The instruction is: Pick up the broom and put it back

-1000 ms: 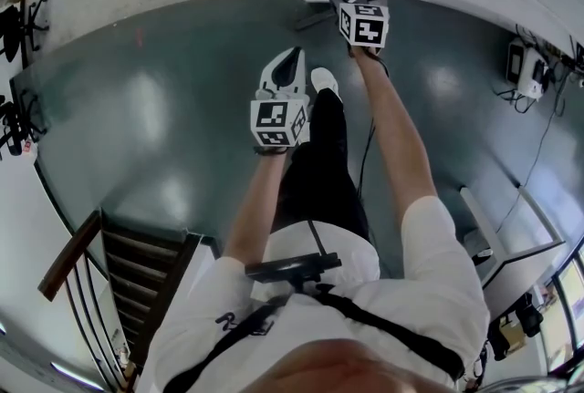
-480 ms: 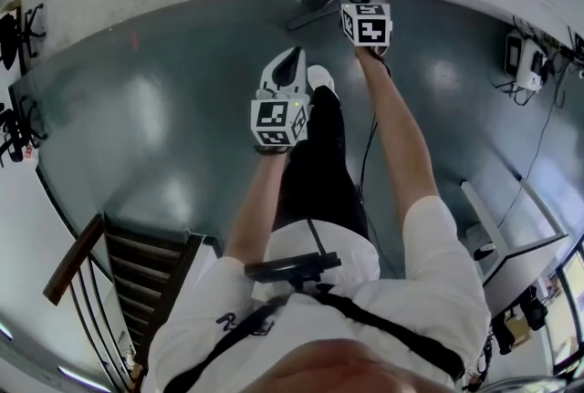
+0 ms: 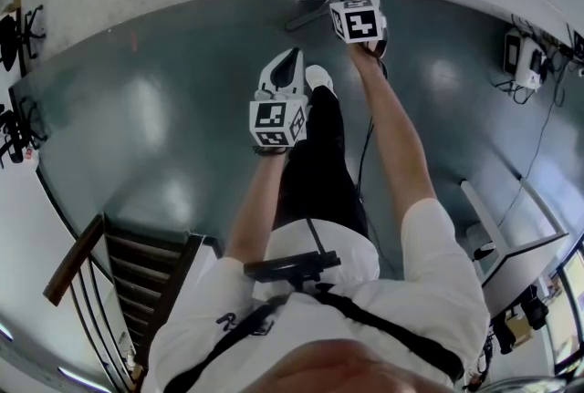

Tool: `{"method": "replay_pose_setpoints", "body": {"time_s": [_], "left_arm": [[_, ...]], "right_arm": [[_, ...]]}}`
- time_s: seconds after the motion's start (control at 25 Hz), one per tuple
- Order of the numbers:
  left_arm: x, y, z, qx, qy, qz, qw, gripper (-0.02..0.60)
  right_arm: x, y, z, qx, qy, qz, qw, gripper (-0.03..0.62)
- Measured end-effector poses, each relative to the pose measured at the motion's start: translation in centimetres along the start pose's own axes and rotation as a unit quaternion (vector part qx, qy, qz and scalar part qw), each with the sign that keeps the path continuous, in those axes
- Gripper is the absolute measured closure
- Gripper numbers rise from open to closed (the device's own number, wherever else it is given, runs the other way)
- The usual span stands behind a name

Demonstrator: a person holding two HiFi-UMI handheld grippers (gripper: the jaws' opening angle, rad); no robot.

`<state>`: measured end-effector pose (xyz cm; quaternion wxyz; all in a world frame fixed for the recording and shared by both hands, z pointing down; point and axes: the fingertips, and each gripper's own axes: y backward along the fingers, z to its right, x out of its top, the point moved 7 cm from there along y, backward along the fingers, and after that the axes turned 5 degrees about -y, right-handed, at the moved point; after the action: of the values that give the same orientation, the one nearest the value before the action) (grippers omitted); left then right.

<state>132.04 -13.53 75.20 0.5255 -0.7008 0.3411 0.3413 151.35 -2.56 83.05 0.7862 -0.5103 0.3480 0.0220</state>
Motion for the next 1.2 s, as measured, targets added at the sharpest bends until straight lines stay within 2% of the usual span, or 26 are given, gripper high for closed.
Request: {"method": "replay_pose_setpoints", "body": {"time_s": [0.32, 0.52, 0.84, 1.08, 1.2], "left_arm": [[0.4, 0.1, -0.2, 0.004, 0.007, 0.008, 0.9999, 0.569], [0.1, 0.1, -0.5, 0.006, 0.009, 0.003, 0.9999, 0.569], [-0.4, 0.3, -1.5, 0.011, 0.007, -0.004, 0.9999, 0.569], [-0.5, 0.3, -1.8, 0.014, 0.010, -0.004, 0.9998, 0.569], [-0.6, 0.3, -1.8, 0.014, 0.012, -0.005, 0.9998, 0.569]], "right_arm": [[-0.9, 1.5, -1.2, 0.002, -0.014, -0.050, 0.999, 0.500], [-1.7, -0.9, -0.9, -0.002, -0.040, -0.070, 0.997, 0.500], [-0.7, -3.7, -0.9, -0.007, -0.044, -0.035, 0.998, 0.500], [0.6, -3.8, -0.8, 0.022, -0.044, 0.012, 0.999, 0.499], [0.1, -3.6, -0.6, 0.023, -0.034, 0.005, 0.999, 0.497]]}}
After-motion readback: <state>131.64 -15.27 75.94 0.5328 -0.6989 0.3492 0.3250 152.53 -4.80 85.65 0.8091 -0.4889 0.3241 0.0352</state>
